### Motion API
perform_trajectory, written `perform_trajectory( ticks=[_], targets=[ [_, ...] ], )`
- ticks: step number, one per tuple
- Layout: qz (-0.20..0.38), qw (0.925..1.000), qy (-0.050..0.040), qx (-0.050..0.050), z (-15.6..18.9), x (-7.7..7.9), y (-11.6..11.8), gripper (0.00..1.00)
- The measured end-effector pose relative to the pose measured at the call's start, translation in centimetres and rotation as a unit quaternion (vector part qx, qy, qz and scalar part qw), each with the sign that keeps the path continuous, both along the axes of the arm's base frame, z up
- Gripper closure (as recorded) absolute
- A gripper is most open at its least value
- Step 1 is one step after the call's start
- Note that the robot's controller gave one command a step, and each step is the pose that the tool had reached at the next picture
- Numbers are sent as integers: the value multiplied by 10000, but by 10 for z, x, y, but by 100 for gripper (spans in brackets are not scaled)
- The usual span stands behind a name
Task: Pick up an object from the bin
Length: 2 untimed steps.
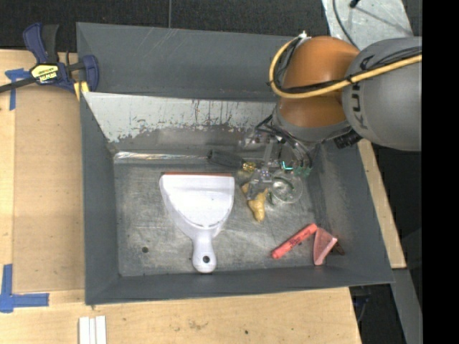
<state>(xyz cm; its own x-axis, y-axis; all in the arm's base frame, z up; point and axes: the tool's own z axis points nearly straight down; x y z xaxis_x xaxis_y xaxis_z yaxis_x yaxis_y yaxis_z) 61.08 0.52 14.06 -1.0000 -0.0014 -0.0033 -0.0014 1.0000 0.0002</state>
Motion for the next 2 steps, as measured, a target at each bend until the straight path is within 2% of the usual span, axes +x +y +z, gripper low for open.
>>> perform_trajectory(
  ticks=[1, 2],
  targets=[
    [-259, 9997, -7, 9, -17, 8, -28, 0],
    [16, 10000, -2, -4, -51, -7, -70, 100]
  ],
)
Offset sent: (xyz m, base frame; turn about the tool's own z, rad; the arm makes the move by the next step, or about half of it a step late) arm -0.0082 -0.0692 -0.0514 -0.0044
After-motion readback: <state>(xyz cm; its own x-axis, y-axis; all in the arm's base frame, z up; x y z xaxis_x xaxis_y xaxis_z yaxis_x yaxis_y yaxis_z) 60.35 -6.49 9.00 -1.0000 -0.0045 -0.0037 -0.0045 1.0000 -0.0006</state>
